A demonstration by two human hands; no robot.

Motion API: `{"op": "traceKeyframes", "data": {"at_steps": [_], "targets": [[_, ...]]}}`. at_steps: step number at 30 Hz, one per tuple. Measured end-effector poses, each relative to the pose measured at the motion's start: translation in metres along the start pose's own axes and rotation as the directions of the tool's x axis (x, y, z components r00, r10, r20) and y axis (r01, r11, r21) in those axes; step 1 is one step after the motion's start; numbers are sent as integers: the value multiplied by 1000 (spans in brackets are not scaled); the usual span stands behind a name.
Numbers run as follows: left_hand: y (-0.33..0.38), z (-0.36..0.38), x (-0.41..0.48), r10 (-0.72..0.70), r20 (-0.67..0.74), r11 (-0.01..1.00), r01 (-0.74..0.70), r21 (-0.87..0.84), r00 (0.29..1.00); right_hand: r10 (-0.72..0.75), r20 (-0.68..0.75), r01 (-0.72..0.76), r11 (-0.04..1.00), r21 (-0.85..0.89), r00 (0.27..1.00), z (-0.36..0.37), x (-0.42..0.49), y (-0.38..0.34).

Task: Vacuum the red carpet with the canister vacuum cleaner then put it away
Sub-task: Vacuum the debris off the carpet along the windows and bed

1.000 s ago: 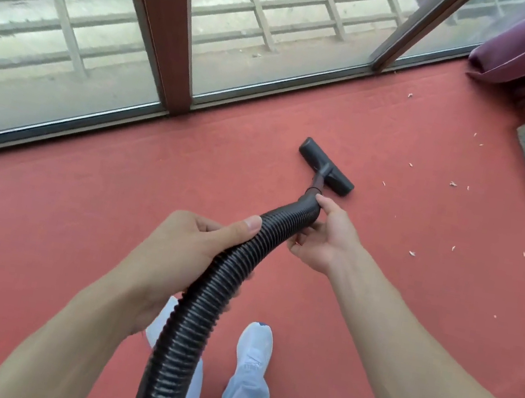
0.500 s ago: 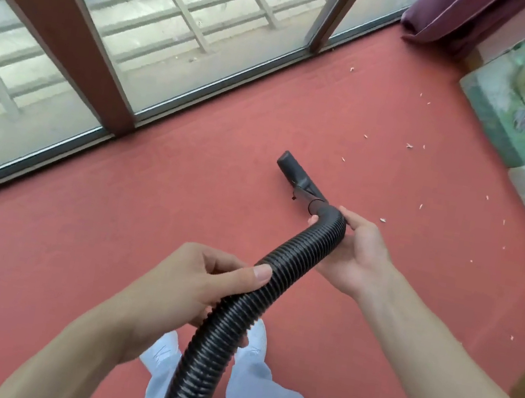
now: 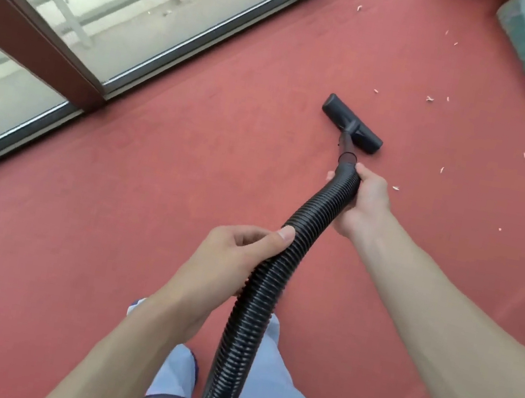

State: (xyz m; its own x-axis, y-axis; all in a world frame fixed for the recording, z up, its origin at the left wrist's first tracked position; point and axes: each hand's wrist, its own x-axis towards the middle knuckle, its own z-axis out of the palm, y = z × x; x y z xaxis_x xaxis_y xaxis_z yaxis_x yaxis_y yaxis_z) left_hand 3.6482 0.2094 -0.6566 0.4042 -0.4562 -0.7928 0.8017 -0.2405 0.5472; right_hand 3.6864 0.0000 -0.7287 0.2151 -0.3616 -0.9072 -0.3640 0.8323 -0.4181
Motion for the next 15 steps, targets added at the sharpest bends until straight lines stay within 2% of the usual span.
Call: {"op": "traceKeyframes", "data": {"at_steps": [3, 7, 15], "targets": [[13, 20, 24, 0, -33, 1000, 0, 26, 999, -19, -4, 19, 1000, 3, 1000, 8, 21, -32], [21, 52, 54, -11, -24, 999, 12, 45, 1000, -90, -96, 82, 993, -87, 991, 9, 49, -69], [29, 98, 78, -29, 41, 976, 20, 218, 999, -103, -129, 84, 986, -144, 986, -44, 86, -105]]}}
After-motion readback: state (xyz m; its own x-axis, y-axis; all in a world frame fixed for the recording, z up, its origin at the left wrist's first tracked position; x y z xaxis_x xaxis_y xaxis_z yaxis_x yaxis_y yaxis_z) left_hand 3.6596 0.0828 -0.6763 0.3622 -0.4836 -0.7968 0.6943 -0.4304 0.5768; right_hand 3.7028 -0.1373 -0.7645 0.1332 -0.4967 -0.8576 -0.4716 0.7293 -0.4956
